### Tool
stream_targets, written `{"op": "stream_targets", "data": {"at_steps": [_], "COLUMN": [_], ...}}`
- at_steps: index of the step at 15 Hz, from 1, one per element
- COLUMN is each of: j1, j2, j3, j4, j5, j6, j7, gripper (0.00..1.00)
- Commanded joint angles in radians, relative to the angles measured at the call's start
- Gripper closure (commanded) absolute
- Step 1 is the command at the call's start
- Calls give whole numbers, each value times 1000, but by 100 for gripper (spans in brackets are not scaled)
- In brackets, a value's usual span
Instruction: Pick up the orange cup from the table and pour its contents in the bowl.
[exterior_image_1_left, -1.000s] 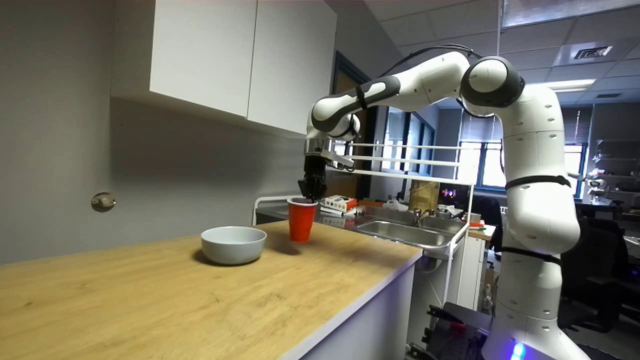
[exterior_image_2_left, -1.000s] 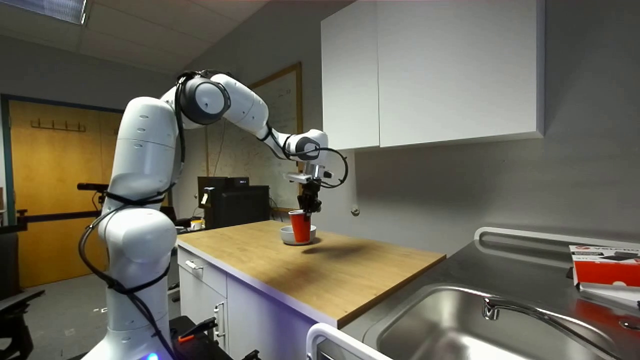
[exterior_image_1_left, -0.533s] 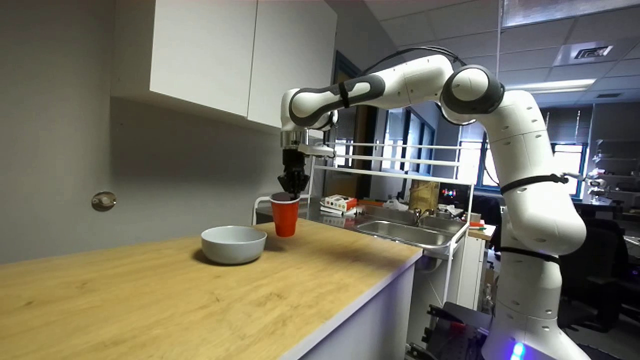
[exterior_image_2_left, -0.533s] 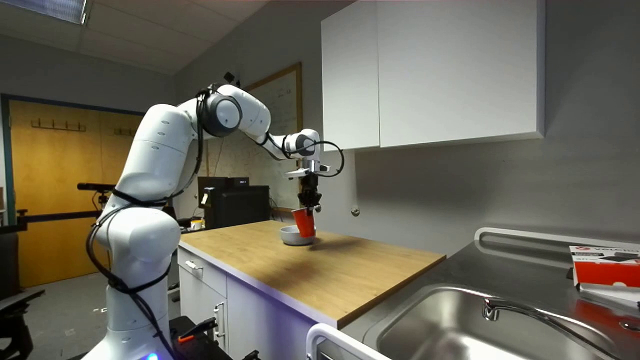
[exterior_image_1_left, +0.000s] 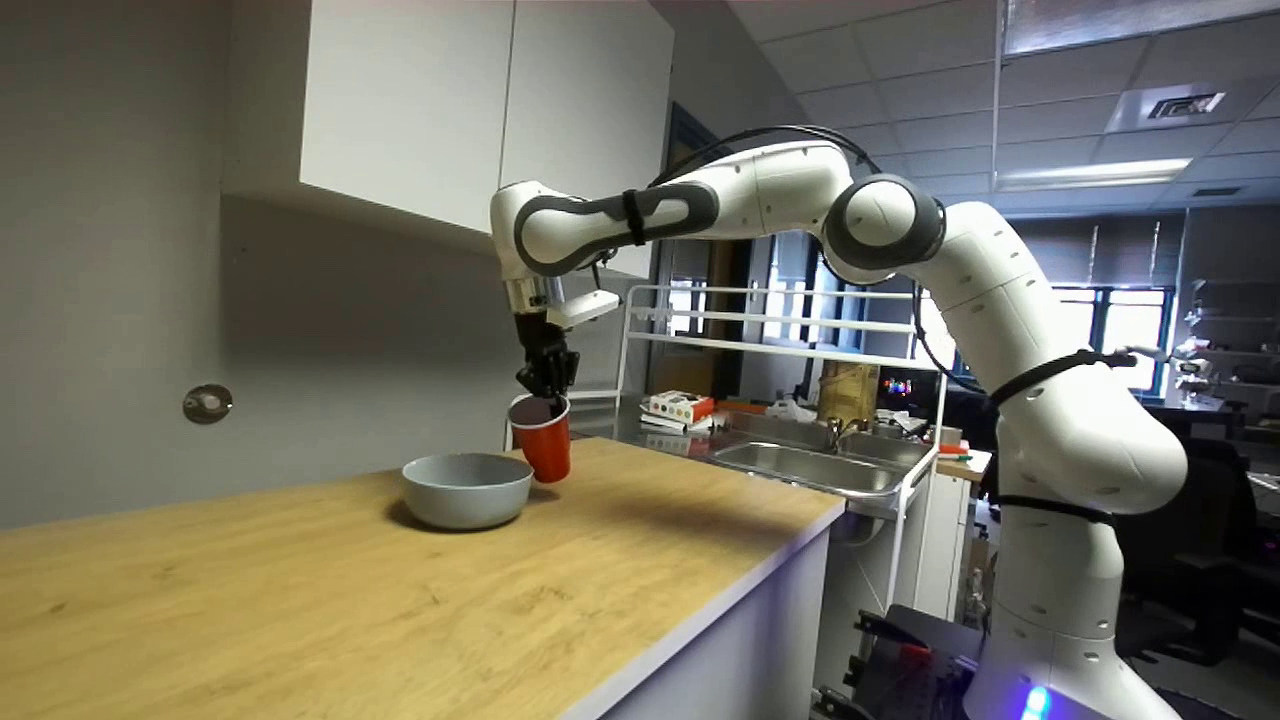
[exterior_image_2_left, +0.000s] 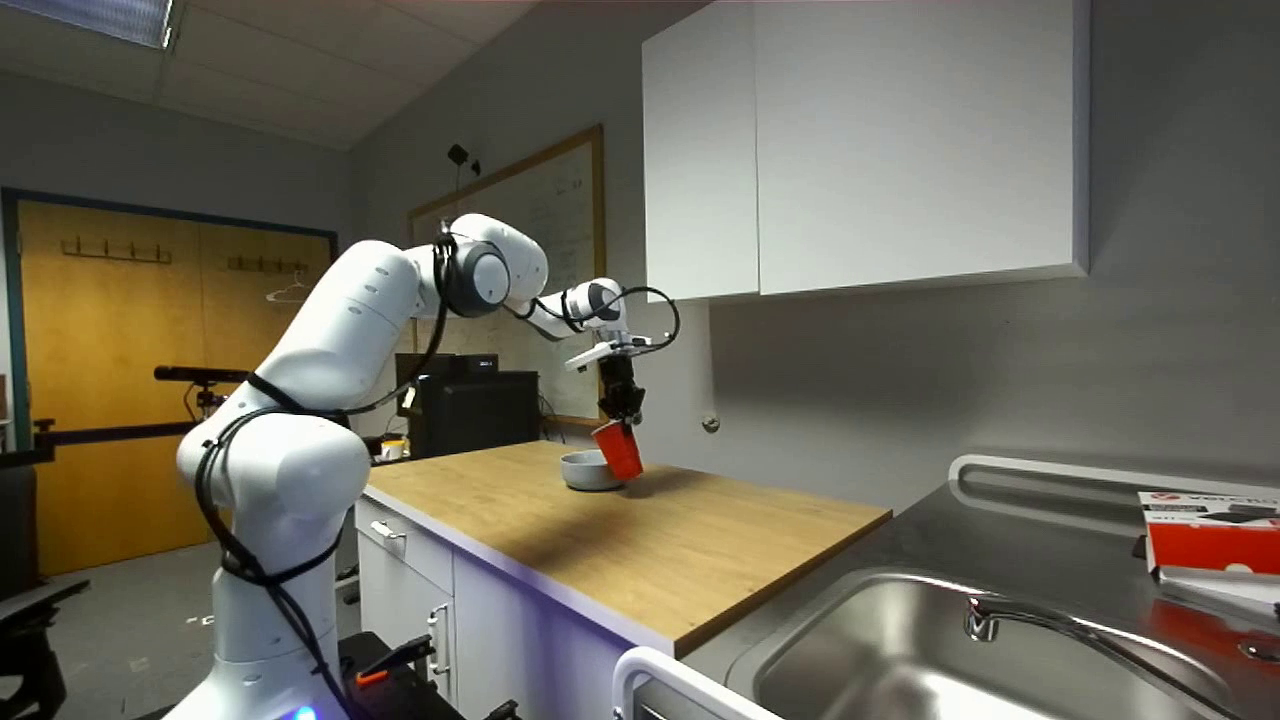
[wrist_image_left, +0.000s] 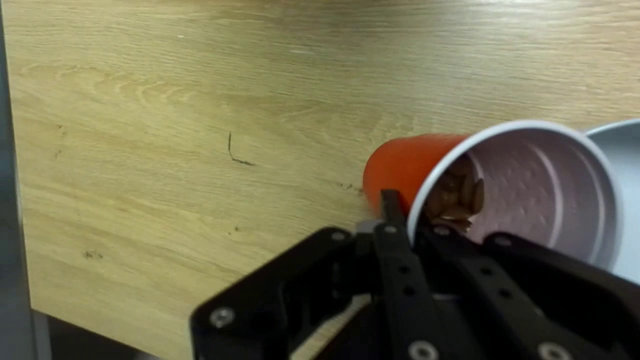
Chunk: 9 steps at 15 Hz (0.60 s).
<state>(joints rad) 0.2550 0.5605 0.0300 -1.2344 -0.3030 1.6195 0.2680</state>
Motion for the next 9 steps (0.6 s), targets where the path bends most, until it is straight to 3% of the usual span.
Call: {"op": "stream_targets", "data": {"at_steps": [1,9], "j1": [78,258], "j2": [128,210], "j3": [-25,-80], "j4": [203,296], "j5": [-103,-368], "j6": [-111,-210], "j7": [6,4], "gripper": [98,98]}}
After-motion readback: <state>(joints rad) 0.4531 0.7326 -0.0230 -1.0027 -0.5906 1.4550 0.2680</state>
